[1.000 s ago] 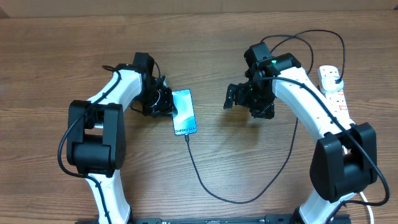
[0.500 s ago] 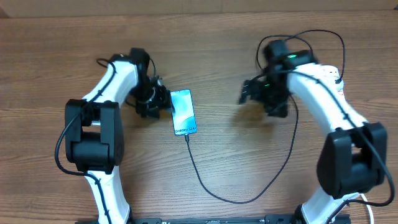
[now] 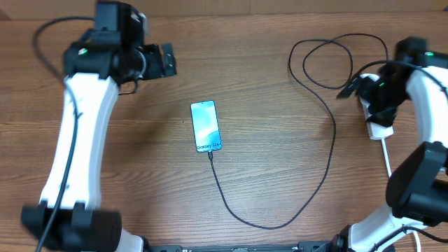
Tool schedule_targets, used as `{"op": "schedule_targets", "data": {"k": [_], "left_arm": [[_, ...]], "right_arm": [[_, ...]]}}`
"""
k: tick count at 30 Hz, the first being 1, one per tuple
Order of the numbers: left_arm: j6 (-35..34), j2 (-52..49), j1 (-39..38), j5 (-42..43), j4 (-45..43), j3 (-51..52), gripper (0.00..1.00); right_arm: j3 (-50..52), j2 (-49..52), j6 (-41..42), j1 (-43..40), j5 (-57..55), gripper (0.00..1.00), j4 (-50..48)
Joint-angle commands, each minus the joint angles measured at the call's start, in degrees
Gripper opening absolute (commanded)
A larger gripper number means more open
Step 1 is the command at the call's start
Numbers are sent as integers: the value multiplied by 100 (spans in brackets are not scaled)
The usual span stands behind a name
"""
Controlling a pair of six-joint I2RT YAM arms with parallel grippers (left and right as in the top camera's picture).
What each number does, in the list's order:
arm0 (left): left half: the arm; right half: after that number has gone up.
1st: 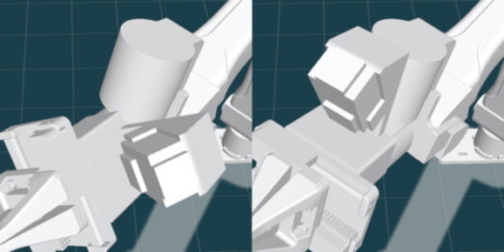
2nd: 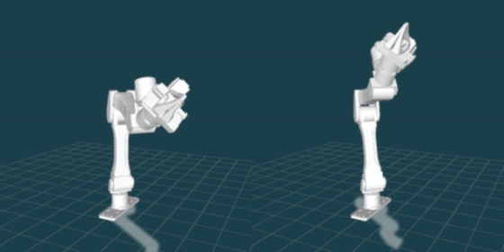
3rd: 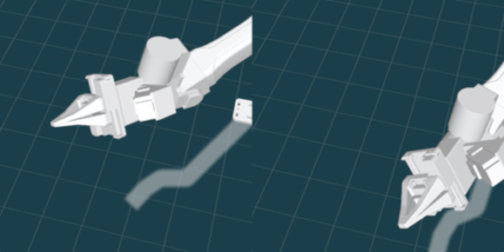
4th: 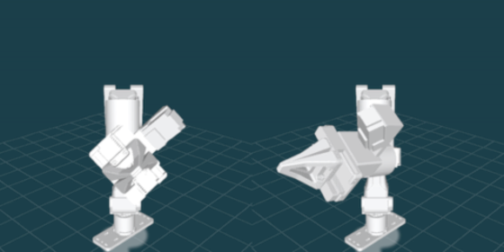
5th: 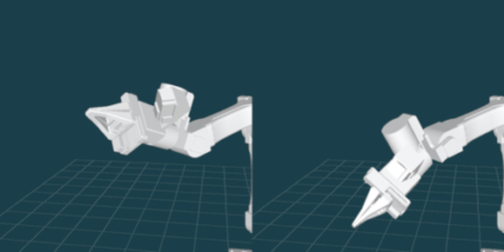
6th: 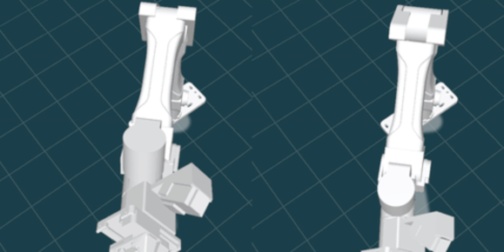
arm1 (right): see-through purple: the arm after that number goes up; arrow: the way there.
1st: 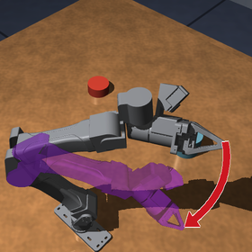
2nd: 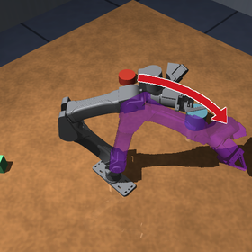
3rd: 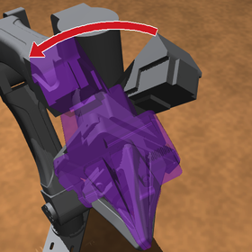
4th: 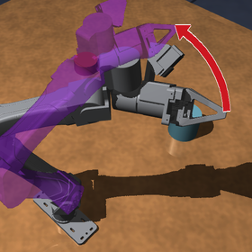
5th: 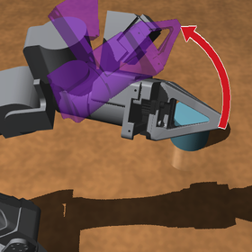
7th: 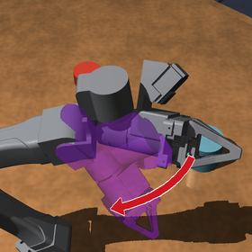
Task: Plug charger to phone and switch on socket
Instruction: 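Raise the left arm away and move the right gripper to the white power strip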
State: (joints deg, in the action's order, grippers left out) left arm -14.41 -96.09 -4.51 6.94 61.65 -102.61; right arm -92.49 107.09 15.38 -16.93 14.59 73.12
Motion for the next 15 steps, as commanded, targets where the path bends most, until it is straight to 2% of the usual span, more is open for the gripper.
{"op": "schedule_targets", "data": {"k": [1, 8, 15], "left_arm": [[66, 184, -37, -588, -2, -68, 100], [68, 111, -37, -588, 0, -68, 100], [68, 111, -37, -588, 0, -68, 100]], "right_arm": [[-240, -195, -66, -433, -348, 100, -741], [-234, -72, -66, -901, -2037, 100, -1528], [-160, 114, -81, -1335, -2162, 100, -2004]]}}
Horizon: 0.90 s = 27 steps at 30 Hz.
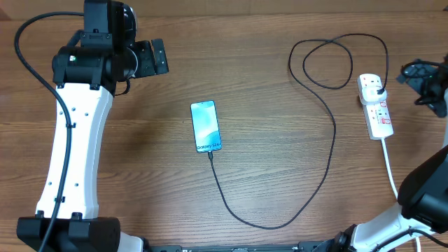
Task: Plug charger to phone and switch on socket
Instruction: 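Raise the left arm away and move the right gripper to the white power strip, then press the power strip's switch down with the right gripper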
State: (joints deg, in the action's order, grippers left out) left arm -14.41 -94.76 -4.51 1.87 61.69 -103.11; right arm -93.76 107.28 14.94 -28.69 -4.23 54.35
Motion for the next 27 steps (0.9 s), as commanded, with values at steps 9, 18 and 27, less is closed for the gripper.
{"op": "schedule_targets", "data": {"k": [9, 18, 27], "left_arm": [[68, -22, -37, -81, -4, -17, 100], [66, -22, -37, -81, -4, -17, 99], [68, -22, -37, -81, -4, -17, 99]], "right_arm": [[-2, 1145, -323, -256, -216, 100, -273], [4, 1578, -352, -256, 72, 100, -354], [4, 1646, -350, -256, 702, 100, -334]]}}
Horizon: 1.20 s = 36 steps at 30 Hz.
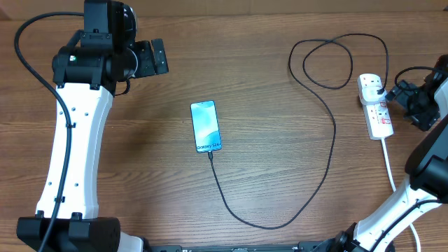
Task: Plug charger to phone and switch on socket
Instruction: 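Press the power strip's switch down with the right gripper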
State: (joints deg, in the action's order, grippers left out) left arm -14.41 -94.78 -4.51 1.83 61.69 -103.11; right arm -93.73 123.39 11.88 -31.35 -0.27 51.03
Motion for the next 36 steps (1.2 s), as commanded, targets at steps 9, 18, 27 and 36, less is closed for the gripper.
{"op": "schedule_targets", "data": {"k": [9, 18, 27, 36], "left_arm": [[66, -20, -37, -76, -4, -17, 100], [68, -20, -37, -76, -4, -17, 100], [66, -20, -37, -76, -4, -17, 99], [68, -20, -37, -76, -4, -17, 100]], "right_arm": [[4, 39, -44, 11, 297, 100, 179], [4, 39, -42, 11, 317, 100, 380], [4, 39, -37, 15, 365, 100, 505], [4, 39, -17, 15, 446, 100, 605]]}}
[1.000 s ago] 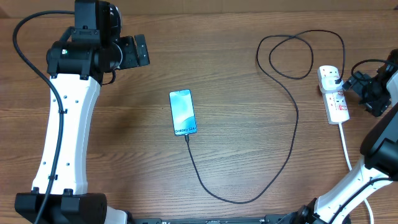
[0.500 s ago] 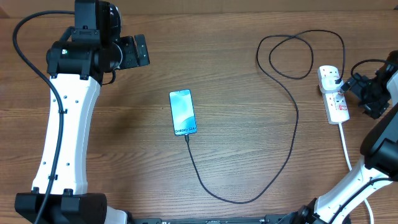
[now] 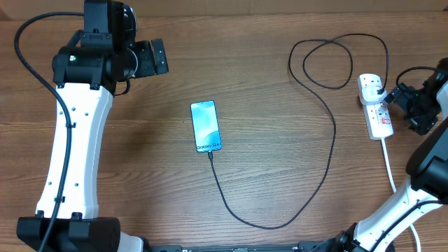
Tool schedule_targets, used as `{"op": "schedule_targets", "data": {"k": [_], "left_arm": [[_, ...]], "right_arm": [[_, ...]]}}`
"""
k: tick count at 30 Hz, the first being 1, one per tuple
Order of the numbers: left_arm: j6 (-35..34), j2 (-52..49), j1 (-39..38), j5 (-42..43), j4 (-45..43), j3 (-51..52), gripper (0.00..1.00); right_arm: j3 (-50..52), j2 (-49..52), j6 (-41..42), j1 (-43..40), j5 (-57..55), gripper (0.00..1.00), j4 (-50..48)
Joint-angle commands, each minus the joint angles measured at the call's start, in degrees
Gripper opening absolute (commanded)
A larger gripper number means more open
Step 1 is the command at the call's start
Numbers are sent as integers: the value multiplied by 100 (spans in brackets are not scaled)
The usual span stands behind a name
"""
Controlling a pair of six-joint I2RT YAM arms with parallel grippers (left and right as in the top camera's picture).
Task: Plug charger to phone and switch on socket
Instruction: 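Press the power strip's switch down with the right gripper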
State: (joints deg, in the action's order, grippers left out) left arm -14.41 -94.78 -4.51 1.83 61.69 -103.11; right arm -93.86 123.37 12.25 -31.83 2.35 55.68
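Note:
A phone (image 3: 206, 126) lies face up mid-table with its screen lit. The black charger cable (image 3: 329, 133) is plugged into its bottom end, loops right and up, and ends in a plug seated in the white socket strip (image 3: 374, 105) at the right. My right gripper (image 3: 396, 96) sits just right of the strip at its upper end, fingertips close to the strip; whether the jaws are open or shut is too small to tell. My left gripper (image 3: 155, 58) hovers at the upper left, far from the phone, open and empty.
The strip's white lead (image 3: 389, 164) runs down toward the front right edge. The cable's coil (image 3: 336, 59) lies at the back right. The left arm's white links span the left side of the table.
The right gripper has shifted very slightly beside the socket strip. Phone, cable and left arm are unchanged.
The right gripper first sat over the socket strip, covering it, while the left arm stood a little lower. Then the right gripper was off at the right edge and the strip was uncovered. After that it stood next to the strip's upper end, where it remains.

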Motion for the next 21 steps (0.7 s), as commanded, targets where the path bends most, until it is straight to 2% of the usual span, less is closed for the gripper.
{"op": "schedule_targets", "data": {"k": [1, 18, 21], "left_arm": [[68, -20, -37, -76, -4, -17, 99], [68, -20, -37, -76, -4, -17, 100], [68, -20, -37, -76, -4, -17, 99]], "right_arm": [[17, 42, -55, 63, 186, 100, 144], [15, 42, -55, 63, 426, 100, 208], [9, 17, 151, 55, 358, 100, 306]]}}
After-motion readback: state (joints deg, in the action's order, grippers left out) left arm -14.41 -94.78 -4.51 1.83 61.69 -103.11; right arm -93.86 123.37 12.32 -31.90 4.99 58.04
